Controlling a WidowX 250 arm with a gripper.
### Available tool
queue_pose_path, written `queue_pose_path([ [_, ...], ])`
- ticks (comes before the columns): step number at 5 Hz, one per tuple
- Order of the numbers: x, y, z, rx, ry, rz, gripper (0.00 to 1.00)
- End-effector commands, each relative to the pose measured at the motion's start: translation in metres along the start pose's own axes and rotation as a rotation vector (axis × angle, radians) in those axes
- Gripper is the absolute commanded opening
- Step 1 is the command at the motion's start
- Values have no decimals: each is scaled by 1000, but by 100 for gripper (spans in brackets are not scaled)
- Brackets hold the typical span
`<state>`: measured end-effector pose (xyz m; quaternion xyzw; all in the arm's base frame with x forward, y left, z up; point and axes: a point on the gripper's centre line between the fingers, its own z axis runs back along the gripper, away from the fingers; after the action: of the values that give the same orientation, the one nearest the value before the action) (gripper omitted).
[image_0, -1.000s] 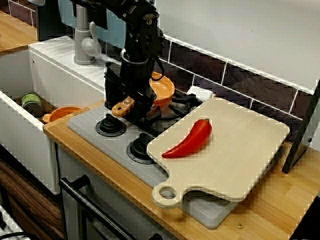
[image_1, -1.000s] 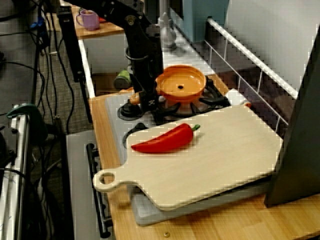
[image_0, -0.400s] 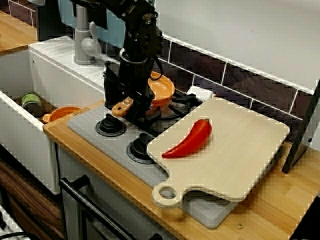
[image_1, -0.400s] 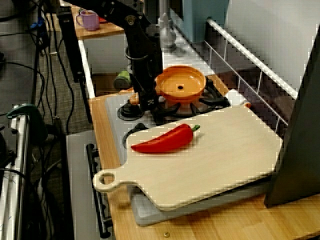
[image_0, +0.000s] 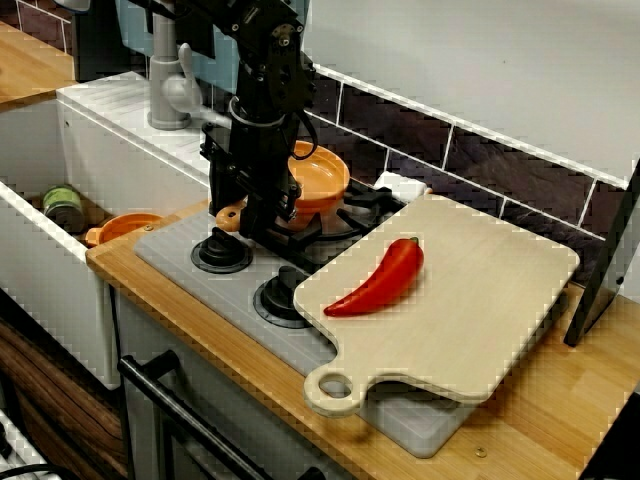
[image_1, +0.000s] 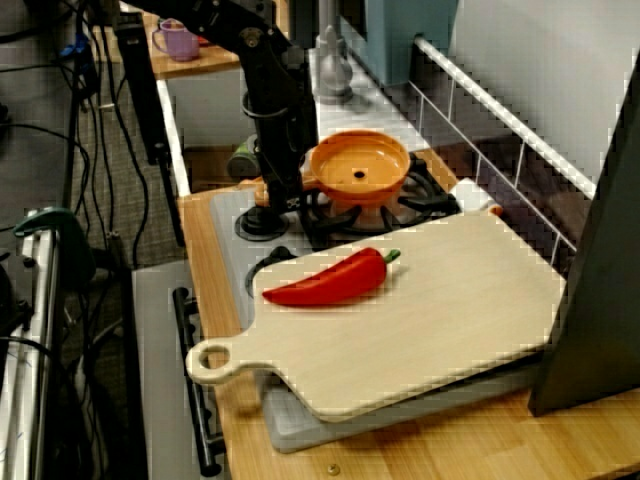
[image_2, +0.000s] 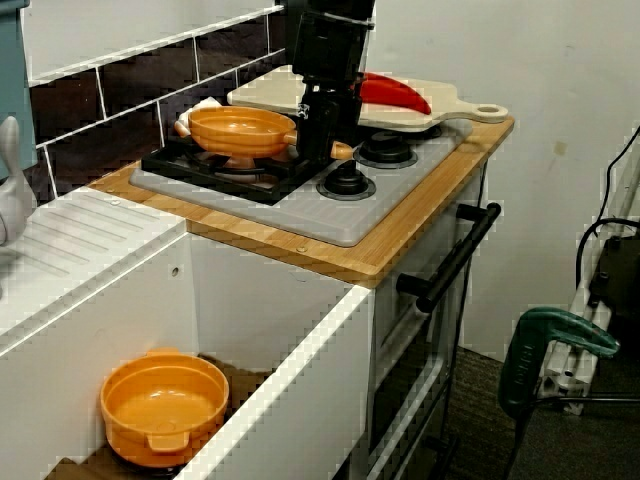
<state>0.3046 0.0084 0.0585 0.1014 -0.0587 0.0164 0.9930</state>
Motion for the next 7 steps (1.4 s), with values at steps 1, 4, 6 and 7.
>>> queue_pose_path([
  [1, 7, 7, 26, -28, -44, 1, 0],
  [4, 7, 11, 56, -133, -43, -31, 0],
  [6, 10, 10, 52, -149, -42, -45, 0],
  [7, 12, 9, 45, -136, -40, -44, 0],
])
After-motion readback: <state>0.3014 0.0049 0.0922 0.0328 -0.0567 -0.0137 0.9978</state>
